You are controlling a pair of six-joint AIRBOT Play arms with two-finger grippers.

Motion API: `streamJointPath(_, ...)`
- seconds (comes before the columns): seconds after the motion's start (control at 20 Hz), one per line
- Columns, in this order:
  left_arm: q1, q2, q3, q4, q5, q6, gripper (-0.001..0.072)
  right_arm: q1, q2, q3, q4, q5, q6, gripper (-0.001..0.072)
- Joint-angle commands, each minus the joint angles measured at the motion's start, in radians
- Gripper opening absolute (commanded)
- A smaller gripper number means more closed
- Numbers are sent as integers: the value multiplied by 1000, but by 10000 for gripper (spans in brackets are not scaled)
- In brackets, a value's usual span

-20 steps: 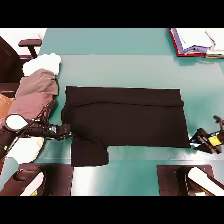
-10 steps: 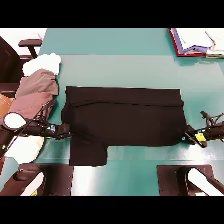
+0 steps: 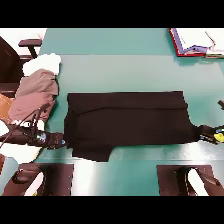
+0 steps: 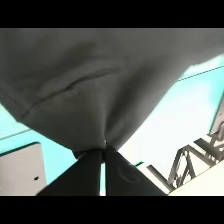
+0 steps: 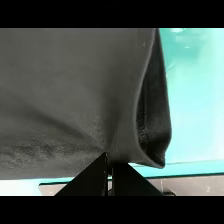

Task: Fold the shirts.

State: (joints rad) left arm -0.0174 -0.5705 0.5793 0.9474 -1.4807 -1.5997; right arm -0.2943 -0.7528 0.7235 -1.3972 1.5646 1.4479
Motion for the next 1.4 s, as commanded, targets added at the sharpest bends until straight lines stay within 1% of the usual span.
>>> streamJointPath(0.0, 1, -52, 82, 16, 116, 34, 27, 51, -32, 83, -17, -13, 10, 17)
streamJointPath(0.1, 1, -180, 160, 47, 202, 81, 27, 106, -147, 140, -14, -100, 11, 17)
streamJointPath(0.2, 1, -341, 258, 56, 265, 132, 28, 148, -283, 227, -7, -156, 11, 17)
streamJointPath(0.35, 1, -592, 434, 80, 329, 161, 29, 211, -491, 400, -8, -177, 11, 17)
streamJointPath(0.5, 1, -781, 565, 82, 341, 169, 29, 253, -657, 563, -8, -179, 11, 17)
streamJointPath(0.6, 1, -863, 608, 82, 348, 175, 30, 270, -739, 645, -7, -177, 11, 18)
streamJointPath(0.7, 1, -898, 615, 82, 380, 196, 30, 274, -809, 712, -1, -166, 11, 18)
streamJointPath(0.8, 1, -901, 615, 80, 421, 194, 38, 265, -864, 761, 91, -169, 8, 23)
streamJointPath(0.85, 1, -901, 617, 73, 427, 194, 258, 251, -888, 782, 156, -174, -6, 160)
streamJointPath(0.9, 1, -900, 617, 66, 427, 193, 484, 240, -902, 796, 224, -177, -24, 345)
streamJointPath(0.95, 1, -899, 622, 67, 416, 193, 509, 224, -909, 807, 278, -169, -51, 401)
streamJointPath(1.0, 1, -899, 637, 67, 388, 194, 510, 201, -904, 808, 309, -153, -84, 402)
streamJointPath(1.05, 2, -897, 658, 69, 348, 195, 498, 179, -896, 808, 306, -130, -105, 416)
streamJointPath(1.15, 2, -896, 691, 70, 288, 195, 499, 114, -878, 807, 305, -64, -141, 419)
streamJointPath(1.2, 1, -896, 694, 60, 275, 194, 448, 75, -874, 806, 306, -35, -141, 477)
streamJointPath(1.25, 0, -896, 693, 51, 270, 195, 172, 33, -874, 804, 306, -9, -141, 539)
streamJointPath(1.3, 1, -896, 693, 38, 270, 198, 43, -10, -874, 782, 308, -4, -141, 585)
streamJointPath(1.35, 0, -896, 693, 19, 270, 198, 30, -48, -873, 752, 308, -6, -141, 603)
